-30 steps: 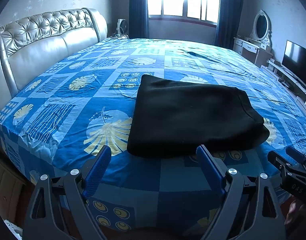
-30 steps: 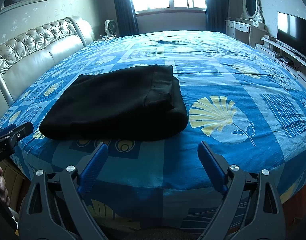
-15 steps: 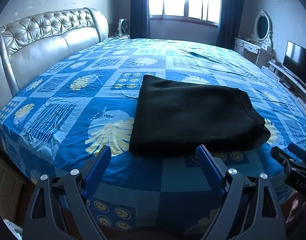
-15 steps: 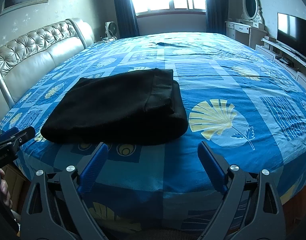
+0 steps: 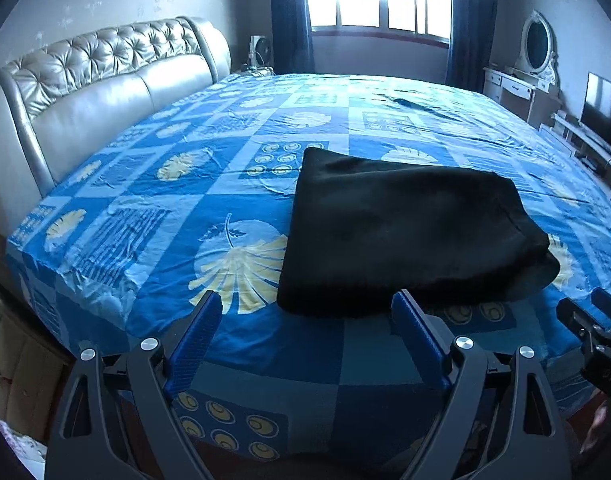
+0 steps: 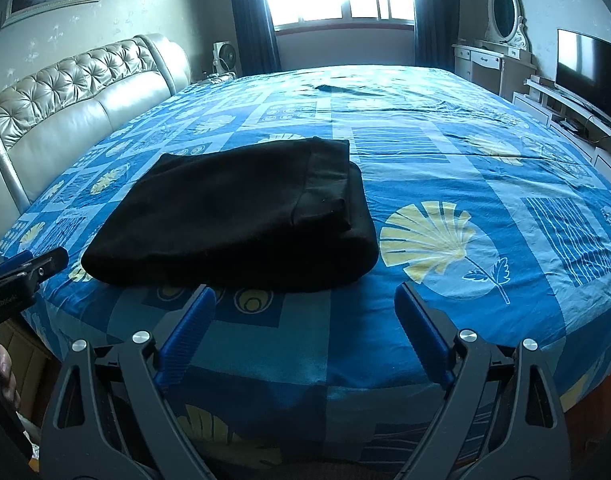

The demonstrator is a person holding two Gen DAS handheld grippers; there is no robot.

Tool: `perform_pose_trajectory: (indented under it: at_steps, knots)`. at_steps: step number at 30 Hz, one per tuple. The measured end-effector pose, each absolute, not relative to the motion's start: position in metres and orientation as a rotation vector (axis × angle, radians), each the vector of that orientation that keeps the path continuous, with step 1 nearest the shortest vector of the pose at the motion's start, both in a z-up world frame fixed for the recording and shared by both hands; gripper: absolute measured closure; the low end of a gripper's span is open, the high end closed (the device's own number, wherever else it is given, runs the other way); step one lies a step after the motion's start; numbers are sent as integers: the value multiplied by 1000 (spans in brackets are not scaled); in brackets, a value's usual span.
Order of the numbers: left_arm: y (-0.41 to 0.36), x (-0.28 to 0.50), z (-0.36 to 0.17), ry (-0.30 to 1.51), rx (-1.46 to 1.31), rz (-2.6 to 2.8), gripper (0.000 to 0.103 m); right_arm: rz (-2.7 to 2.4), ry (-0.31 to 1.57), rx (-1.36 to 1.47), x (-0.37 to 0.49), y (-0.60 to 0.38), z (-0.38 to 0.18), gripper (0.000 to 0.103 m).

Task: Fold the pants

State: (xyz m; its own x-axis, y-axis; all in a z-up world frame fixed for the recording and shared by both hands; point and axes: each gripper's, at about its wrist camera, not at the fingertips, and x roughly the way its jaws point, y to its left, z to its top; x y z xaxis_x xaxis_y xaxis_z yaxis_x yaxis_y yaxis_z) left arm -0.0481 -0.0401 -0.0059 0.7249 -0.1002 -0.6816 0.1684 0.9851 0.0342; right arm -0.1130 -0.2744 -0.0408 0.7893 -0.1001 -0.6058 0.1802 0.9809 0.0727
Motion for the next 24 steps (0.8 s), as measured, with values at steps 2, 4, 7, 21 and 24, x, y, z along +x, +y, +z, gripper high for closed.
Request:
perform_pose_trajectory:
  at_steps: [2,4,7,21,24]
  knots:
    - [-41,-49,-5,737,97,-156,17,-150,646,130,-113,-275,-42,12]
    - [-41,-50,-5,729,97,-157,17,-150,647,133,-113,-274,-42,12]
    - [-42,-50,-4,726,104,-150,17,-150,646,136,-113,-275,-43,12]
    - [-45,-55,3,689,91,-140,14,-144,655,146,-113,-277,-46,12]
    - [-41,-50,3,739,40,-118,11,-142,659,151,-113,-278,-47,12]
